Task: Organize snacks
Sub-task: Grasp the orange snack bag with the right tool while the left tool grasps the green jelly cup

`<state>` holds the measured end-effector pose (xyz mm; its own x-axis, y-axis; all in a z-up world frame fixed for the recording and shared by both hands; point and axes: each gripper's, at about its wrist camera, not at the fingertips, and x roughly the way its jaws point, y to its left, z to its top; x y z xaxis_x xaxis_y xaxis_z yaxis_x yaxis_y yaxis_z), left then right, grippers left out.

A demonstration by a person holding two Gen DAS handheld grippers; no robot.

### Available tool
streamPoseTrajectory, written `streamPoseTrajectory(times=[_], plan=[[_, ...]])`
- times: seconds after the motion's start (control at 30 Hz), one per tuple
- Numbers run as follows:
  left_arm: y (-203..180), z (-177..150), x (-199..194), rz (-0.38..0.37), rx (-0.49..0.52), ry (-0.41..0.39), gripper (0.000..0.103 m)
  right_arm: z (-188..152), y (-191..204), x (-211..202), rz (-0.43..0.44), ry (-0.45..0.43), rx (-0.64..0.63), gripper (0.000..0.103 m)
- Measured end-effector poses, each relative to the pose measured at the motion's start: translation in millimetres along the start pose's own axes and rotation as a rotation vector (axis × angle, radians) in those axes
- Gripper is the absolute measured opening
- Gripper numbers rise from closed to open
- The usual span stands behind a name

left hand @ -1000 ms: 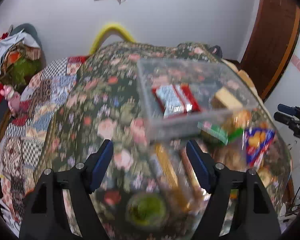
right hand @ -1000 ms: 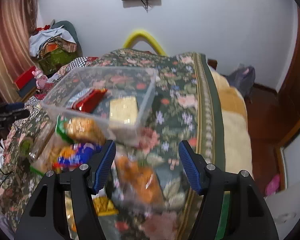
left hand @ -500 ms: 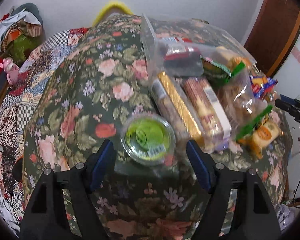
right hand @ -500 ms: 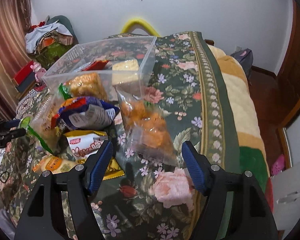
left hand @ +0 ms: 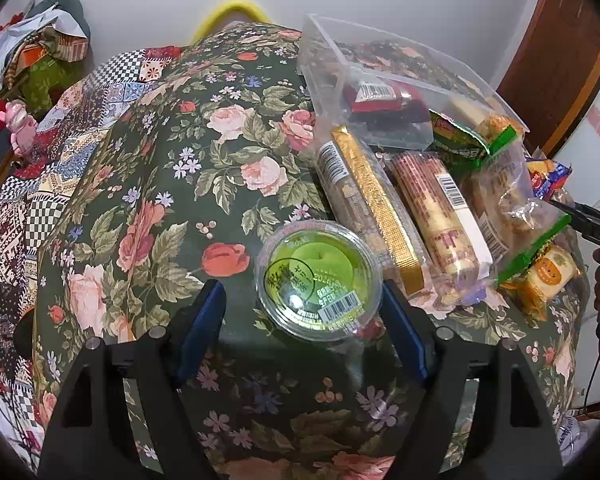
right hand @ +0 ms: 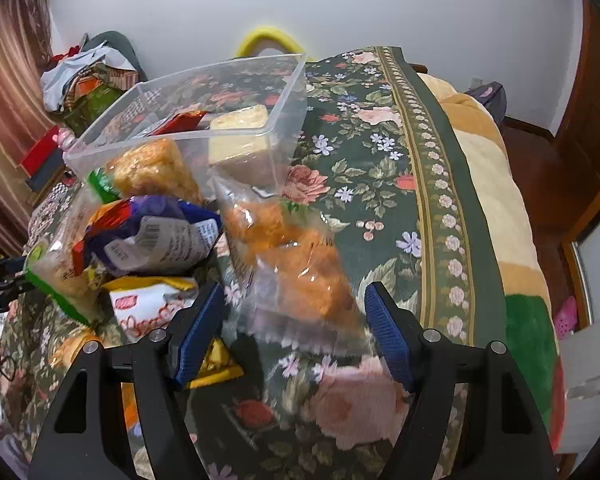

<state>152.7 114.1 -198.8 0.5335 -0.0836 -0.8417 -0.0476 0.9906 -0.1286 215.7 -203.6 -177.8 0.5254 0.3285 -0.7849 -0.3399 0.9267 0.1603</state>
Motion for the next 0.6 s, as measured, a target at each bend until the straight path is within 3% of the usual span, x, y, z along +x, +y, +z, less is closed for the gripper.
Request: streamPoseTrajectory(times=[0.1,0.23,0.33,0.4,0.6], plan=[[0,-1,0,-0.006,0.001,-0.024,0.079,1,0,4,-0.005,-0.003,0.0,0.07],[-2,1,3,-0.037,-0.002,-0.049,0.067,1,-1,11,0.003,0.007,0.015,0.069],[-3,4,6,-0.063,-0.009,-0.054,0.057,2,0,13,0.008,0.006,0.027,0.057],[-3,3,6,-0.062,-0.01,-0.06,0.057,2,-1,13,0.01,-0.002,0.033,0.05],[-7,-4,0,-0.043,-0.003,-0.071,0.056,1,-2,4,0.038,-0.021,0.05,0.044]])
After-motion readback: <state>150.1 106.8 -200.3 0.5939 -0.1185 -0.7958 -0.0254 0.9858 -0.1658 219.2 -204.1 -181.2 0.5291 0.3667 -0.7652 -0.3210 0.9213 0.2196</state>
